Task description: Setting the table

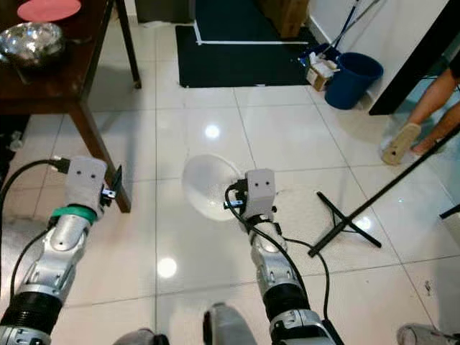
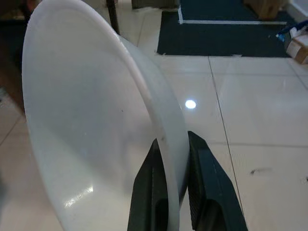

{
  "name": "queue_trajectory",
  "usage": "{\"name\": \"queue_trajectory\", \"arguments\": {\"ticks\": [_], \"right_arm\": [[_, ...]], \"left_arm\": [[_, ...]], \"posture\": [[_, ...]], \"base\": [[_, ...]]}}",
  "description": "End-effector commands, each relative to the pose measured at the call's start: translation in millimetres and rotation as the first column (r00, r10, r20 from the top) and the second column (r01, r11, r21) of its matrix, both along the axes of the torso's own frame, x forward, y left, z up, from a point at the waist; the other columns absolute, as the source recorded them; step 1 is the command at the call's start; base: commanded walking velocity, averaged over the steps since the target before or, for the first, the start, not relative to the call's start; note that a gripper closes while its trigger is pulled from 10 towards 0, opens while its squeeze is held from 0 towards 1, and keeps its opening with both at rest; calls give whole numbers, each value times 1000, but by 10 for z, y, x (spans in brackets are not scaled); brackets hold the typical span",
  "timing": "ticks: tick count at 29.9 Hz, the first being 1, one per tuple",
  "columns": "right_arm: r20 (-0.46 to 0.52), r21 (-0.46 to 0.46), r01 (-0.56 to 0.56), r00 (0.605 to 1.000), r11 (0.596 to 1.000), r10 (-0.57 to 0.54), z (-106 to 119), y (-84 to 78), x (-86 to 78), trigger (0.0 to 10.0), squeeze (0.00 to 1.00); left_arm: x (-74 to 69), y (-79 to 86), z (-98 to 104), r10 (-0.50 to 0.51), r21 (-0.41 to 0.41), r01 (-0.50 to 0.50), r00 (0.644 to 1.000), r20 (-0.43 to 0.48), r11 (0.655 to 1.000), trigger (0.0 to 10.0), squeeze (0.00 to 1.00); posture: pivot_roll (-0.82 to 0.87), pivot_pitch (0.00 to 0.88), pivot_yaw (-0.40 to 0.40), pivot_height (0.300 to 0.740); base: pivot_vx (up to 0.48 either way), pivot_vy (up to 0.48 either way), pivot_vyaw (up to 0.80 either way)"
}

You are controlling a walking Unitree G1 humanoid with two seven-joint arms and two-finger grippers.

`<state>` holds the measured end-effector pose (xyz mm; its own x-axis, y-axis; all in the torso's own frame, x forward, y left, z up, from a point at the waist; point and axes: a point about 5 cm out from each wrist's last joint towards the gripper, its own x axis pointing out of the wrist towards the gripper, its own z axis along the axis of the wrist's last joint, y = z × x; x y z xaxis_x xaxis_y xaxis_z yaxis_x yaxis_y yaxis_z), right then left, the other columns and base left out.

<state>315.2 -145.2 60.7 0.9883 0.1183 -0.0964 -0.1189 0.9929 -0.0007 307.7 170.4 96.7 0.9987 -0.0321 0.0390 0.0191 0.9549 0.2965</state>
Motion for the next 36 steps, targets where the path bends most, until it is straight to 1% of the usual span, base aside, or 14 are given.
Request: {"name": "queue_trajectory", "arguments": {"ticks": [1,26,28,30,33,36], "right_arm": [[-4,2,10,1000,1000,-10,-16,-22,-10,10000,0],[-7,5,17,1000,1000,-17,-23,-13,-15,10000,0],[-3,7,17,1000,1000,-17,-14,1,-5,10000,0],[-3,7,17,1000,1000,-17,-14,1,-5,10000,0],[1,13,17,1000,1000,-17,-6,19,0,10000,0],[-1,16,15,1000,1000,-15,-14,32,-9,10000,0]], "left_arm": [[-1,-22,-20,-9,6,9,1000,-7,1000,10000,0],[32,-56,18,-20,-3,20,1000,5,1000,10000,0],[59,-75,72,-25,-11,25,999,21,1000,10000,0],[59,-75,72,-25,-11,25,999,21,1000,10000,0],[88,-93,135,-31,-14,32,999,40,999,10000,0],[96,-97,158,-31,-16,31,999,45,999,10000,0]], "posture": [[-113,0,29,740],[-117,0,36,740],[-110,0,43,740],[-110,0,43,740],[-101,0,45,740],[-100,0,44,740]], "base": [[461,0,0],[464,0,0],[465,0,0],[465,0,0],[464,0,0],[465,0,0]]}}
